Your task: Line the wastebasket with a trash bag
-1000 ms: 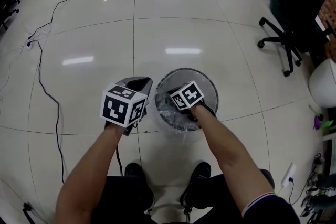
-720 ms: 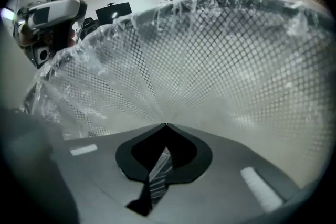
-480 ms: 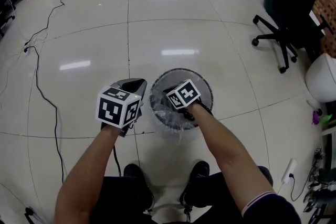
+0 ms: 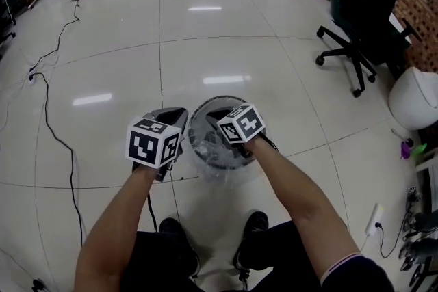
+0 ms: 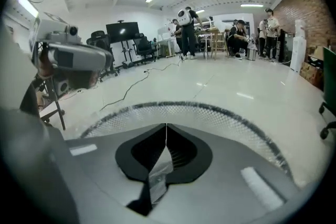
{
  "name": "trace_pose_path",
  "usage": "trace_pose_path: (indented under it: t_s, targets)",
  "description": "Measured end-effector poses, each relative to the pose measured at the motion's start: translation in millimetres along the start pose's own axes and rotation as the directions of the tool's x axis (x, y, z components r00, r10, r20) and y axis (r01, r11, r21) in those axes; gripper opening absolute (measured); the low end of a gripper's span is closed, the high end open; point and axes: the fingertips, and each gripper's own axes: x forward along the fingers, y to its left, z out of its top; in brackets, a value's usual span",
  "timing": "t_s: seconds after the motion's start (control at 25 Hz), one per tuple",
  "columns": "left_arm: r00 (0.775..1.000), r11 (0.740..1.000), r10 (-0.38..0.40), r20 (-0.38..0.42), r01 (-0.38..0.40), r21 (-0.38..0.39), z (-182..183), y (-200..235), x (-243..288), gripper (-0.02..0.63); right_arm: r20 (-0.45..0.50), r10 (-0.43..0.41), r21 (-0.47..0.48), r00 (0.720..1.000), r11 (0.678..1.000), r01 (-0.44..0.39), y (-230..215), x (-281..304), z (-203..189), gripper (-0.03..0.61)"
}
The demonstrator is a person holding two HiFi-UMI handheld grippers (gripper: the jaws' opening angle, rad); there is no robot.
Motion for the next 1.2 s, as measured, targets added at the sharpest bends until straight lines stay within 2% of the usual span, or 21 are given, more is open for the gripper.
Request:
trace_pose_path:
  t_s: [0.16,0.28,0.44,0.56,0.84,1.2]
  targets:
    - [1.000,0.999,0.007,0.000,-0.007,0.034,2,-11,-9,0.011,0.132,-0.016,-0.002,0.991,1.000,0.016,2,-30,27,0.006]
    - [1.000,0.999,0.015,0.005,-0.016,0.047,2,-15,-20,0.011,0.243,-0.039,-0.005,0.969,0.999,0.042,3,-54,45,0.005]
    - [0.999,0.998,0.030,0.010,-0.030,0.046,0,-20,-36,0.011,0.419,-0.083,0.011,0.904,0.996,0.087,4,-84,67,0.002]
    - [0.999,0.998,0.031,0.013,-0.032,0.057,-1,-29,-43,0.011,0.507,-0.105,0.022,0.856,0.994,0.108,3,-100,74,0.002]
    - [0.999,0.998,0.030,0.031,-0.032,0.059,3,-38,-48,0.011,0.567,-0.102,0.008,0.818,0.993,0.118,6,-108,95,0.002]
    - [0.996,0.999,0.019,0.092,-0.023,0.040,36,-40,-26,0.011,0.560,-0.084,-0.040,0.824,0.991,0.128,6,-130,123,0.002]
